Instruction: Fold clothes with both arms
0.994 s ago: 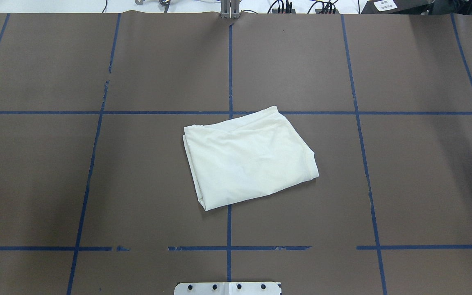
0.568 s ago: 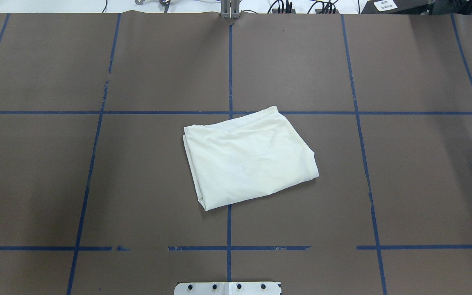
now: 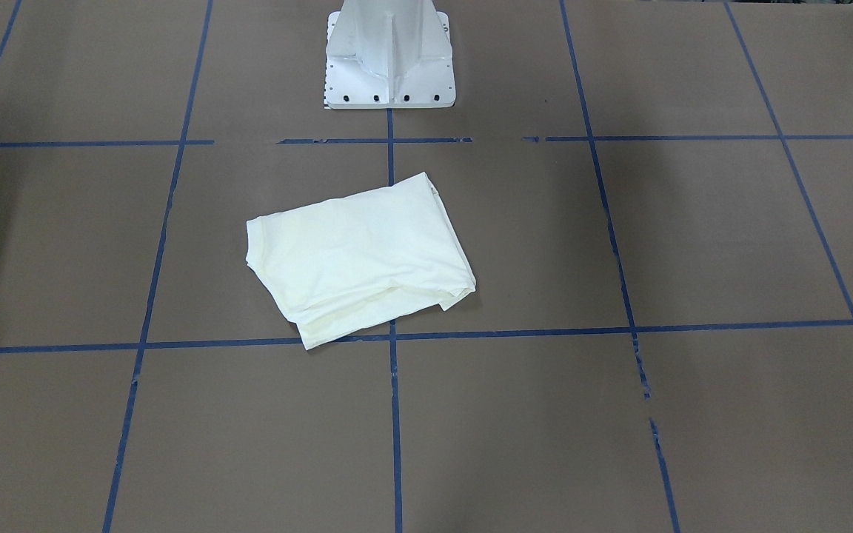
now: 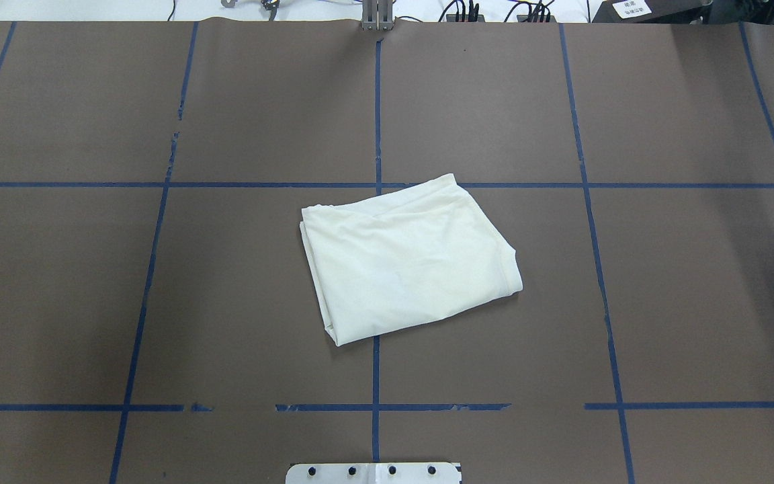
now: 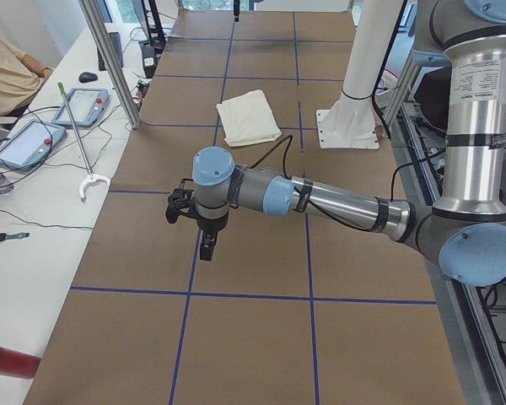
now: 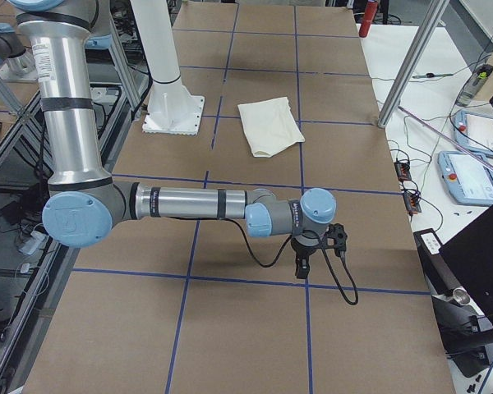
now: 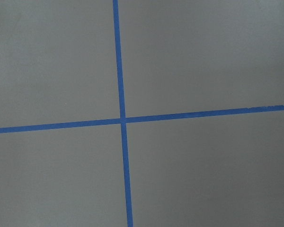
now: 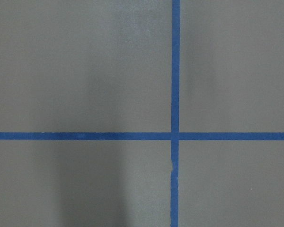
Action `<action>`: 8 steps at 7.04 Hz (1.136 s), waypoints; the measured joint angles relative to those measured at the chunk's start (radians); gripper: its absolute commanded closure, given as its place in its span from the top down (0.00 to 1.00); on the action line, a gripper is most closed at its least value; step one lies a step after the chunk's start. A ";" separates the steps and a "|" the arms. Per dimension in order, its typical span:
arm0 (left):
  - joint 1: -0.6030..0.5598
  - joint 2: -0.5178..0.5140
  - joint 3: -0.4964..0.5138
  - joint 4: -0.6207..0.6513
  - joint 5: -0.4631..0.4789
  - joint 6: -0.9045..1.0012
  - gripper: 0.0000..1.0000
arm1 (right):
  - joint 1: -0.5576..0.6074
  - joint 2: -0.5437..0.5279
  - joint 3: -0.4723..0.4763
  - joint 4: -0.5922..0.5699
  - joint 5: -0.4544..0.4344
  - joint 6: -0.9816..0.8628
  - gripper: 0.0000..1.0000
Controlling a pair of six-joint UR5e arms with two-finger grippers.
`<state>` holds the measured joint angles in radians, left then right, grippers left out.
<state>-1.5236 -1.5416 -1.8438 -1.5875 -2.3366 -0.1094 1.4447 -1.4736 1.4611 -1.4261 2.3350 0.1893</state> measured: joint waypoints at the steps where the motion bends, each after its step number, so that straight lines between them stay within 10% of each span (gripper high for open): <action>1: 0.000 -0.004 -0.006 -0.001 -0.002 0.002 1.00 | 0.008 -0.010 0.024 -0.003 0.004 -0.027 1.00; 8: 0.003 -0.011 0.002 -0.004 0.000 0.004 1.00 | -0.019 -0.041 0.145 -0.070 -0.009 -0.106 1.00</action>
<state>-1.5203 -1.5526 -1.8416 -1.5913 -2.3367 -0.1059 1.4259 -1.5144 1.6065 -1.4959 2.3259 0.0838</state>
